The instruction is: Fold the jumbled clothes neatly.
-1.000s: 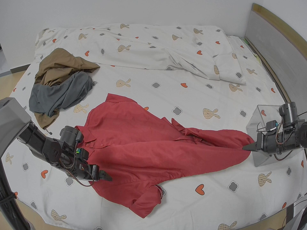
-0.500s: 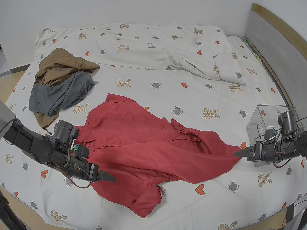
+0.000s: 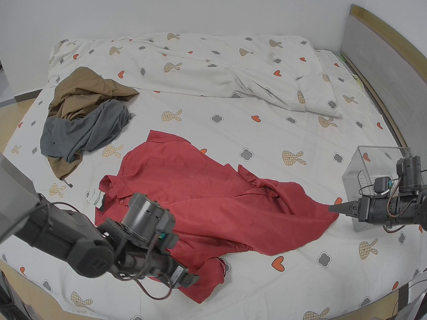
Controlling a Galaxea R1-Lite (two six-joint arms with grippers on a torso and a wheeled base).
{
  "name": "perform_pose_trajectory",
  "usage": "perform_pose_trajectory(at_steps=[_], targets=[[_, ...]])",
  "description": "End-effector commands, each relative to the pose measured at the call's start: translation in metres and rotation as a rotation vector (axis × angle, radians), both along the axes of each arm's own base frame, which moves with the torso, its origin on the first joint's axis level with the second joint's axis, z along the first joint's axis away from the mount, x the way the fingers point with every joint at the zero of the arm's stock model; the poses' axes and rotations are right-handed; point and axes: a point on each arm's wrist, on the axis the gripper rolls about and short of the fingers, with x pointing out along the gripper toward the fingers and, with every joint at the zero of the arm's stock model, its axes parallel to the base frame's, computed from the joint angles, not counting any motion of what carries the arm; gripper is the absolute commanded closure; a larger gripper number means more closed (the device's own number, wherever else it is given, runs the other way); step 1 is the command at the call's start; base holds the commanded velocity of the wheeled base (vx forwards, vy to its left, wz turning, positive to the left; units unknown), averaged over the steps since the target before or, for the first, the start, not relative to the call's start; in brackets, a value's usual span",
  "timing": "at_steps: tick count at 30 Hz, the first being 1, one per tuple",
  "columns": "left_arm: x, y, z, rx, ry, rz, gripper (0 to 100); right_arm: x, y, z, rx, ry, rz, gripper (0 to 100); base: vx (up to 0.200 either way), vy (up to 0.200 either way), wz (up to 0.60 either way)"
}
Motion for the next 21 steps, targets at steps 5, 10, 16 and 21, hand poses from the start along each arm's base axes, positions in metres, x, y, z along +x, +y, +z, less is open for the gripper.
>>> perform_pose_trajectory(at_steps=[5,10,16,21], targets=[[-0.007,-0.036,-0.040,0.086,0.042,-0.097,0,-0.005,0.001,0.000,0.004,-0.009,0.006,0,0.000,0.000,0.00],[-0.001,-0.041,-0.051,0.101,0.059,-0.099,0,-0.007,0.001,-0.001,0.005,-0.004,0.006,0,0.000,0.000,0.00],[0.001,-0.043,-0.048,0.074,0.024,-0.096,100,-0.011,0.001,0.000,0.004,-0.011,0.007,0,0.000,0.000,0.00],[-0.004,-0.028,-0.035,0.058,0.009,-0.075,100,-0.011,0.002,0.000,0.005,-0.009,0.010,0,0.000,0.000,0.00]])
